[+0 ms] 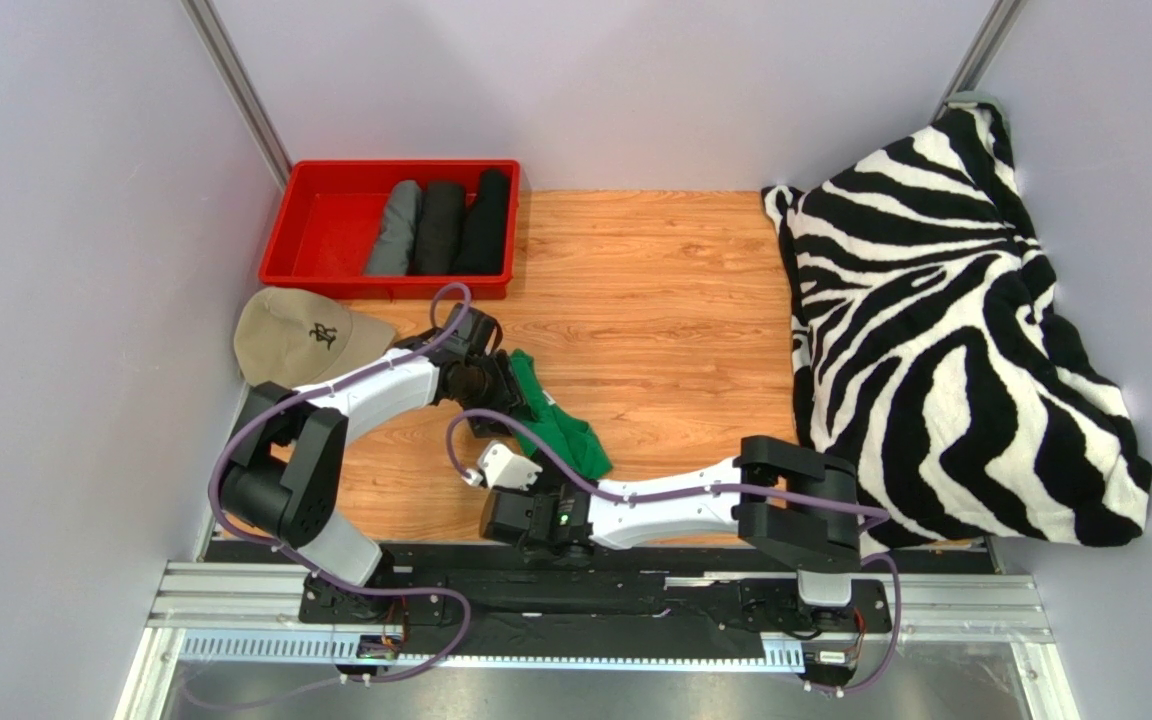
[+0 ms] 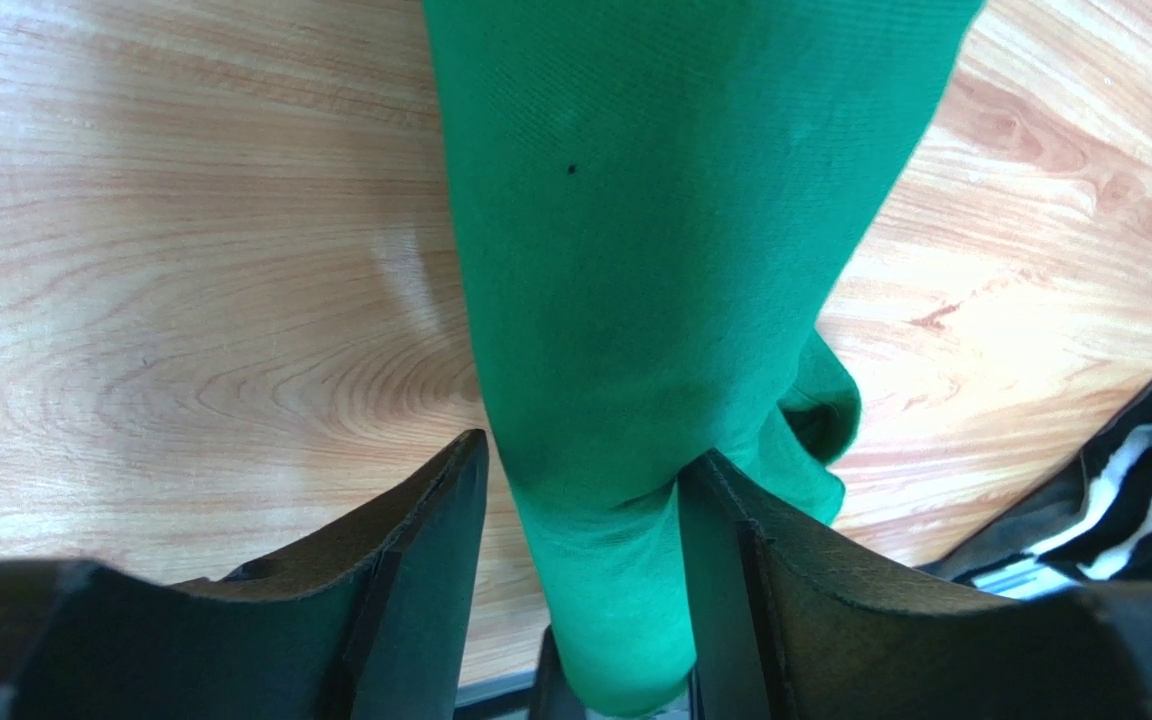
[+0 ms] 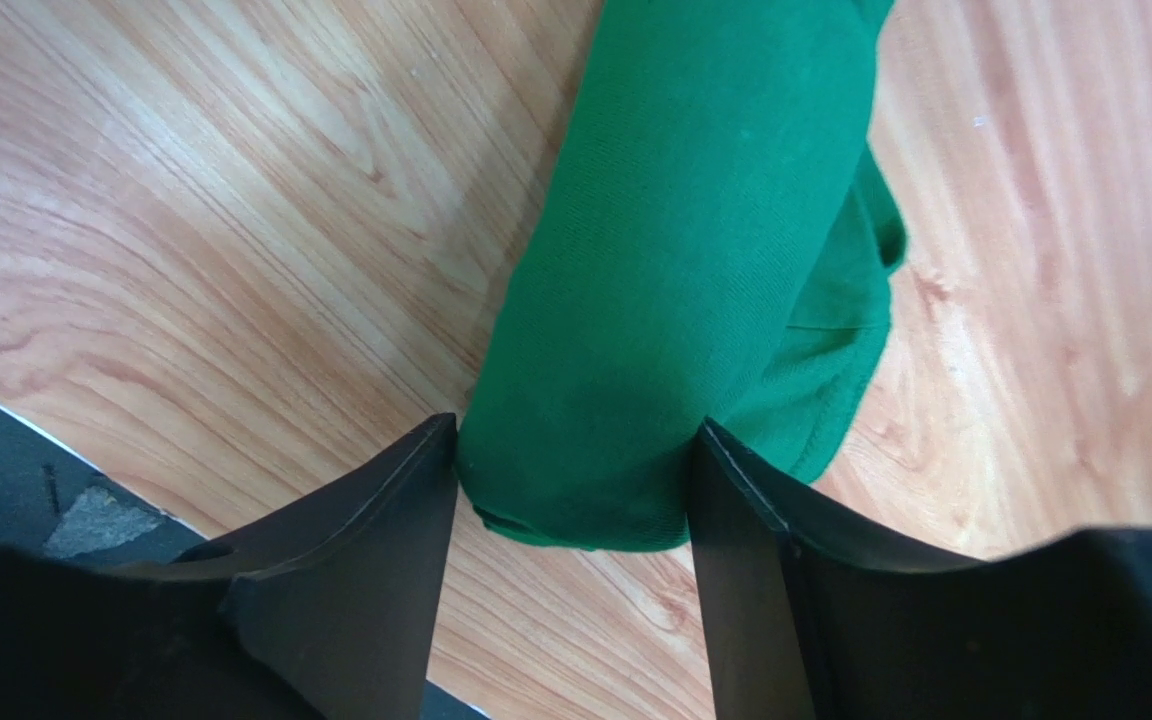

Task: Roll the t-shirts
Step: Roll the T-shirt to the center of the board.

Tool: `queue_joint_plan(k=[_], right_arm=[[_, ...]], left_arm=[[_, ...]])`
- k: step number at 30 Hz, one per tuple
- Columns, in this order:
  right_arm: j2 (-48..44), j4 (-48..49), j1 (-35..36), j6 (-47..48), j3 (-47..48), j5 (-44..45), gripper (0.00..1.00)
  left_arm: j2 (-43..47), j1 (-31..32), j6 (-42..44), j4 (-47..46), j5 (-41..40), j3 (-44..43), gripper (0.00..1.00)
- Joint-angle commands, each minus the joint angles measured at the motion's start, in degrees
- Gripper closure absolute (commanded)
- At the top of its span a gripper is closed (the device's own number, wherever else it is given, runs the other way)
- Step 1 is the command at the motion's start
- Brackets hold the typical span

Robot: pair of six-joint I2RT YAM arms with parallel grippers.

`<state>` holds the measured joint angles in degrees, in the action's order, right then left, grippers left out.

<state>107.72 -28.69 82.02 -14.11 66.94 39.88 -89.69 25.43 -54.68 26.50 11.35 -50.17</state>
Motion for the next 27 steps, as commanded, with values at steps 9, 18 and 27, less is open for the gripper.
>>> queue_joint_plan(k=[9,18,27], right_arm=[[-15.08,16.2,-16.53,-7.24,-14.72,-36.5,0.47],[-16.23,24.64,-27.52,-14.36,-20.96,-55.41,0.49],[-12.89,32.9,-35.43,-21.04,-23.87,-69.22,0.5]], left_arm=[[3.38,-1.87,8.18,-1.89,4.73,-1.77,0.37],[4.7,-2.05,6.6,-8.3,7.36,0.51,0.36],[1.36,-2.05,4.58,-15.51,9.82,1.92,0.36]])
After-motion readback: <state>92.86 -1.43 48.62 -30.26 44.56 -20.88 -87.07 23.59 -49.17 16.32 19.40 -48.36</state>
